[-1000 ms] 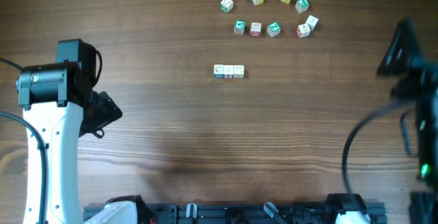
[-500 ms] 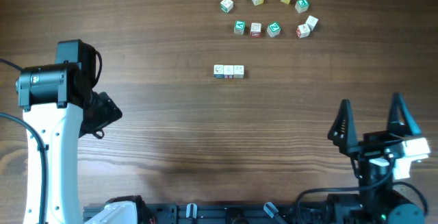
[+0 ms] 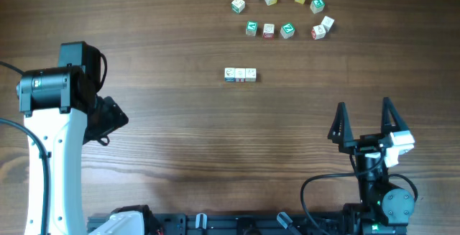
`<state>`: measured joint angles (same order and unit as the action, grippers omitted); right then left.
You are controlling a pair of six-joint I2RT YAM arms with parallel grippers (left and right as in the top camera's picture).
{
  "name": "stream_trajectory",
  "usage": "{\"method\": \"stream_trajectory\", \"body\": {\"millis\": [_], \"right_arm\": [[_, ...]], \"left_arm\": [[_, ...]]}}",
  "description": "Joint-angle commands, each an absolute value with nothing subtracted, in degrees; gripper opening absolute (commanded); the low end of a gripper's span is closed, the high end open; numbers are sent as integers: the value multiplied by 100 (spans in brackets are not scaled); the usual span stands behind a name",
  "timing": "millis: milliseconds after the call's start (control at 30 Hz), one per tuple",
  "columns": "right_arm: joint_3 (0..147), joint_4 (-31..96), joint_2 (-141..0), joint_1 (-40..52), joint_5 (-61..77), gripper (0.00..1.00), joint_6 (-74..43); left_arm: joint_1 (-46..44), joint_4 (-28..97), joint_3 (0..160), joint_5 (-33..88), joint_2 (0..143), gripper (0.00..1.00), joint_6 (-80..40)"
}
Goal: Form a horizontal line
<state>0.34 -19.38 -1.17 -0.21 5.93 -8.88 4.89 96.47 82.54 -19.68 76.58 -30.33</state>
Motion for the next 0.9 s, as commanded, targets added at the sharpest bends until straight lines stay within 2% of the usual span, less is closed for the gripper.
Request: {"method": "stream_trajectory", "body": {"millis": [0,400,867], "right_arm": [[30,-1828,-19,-51,519,100,-600],[30,14,-14,-51,427,100,-600],[30,-5,-21,-51,412,100,-554]], "left_arm": [[515,9647,8239,-2043,7596,100,-3048],[515,9647,8239,-2043,7596,100,-3048],[515,9647,8239,-2043,7596,100,-3048]]}}
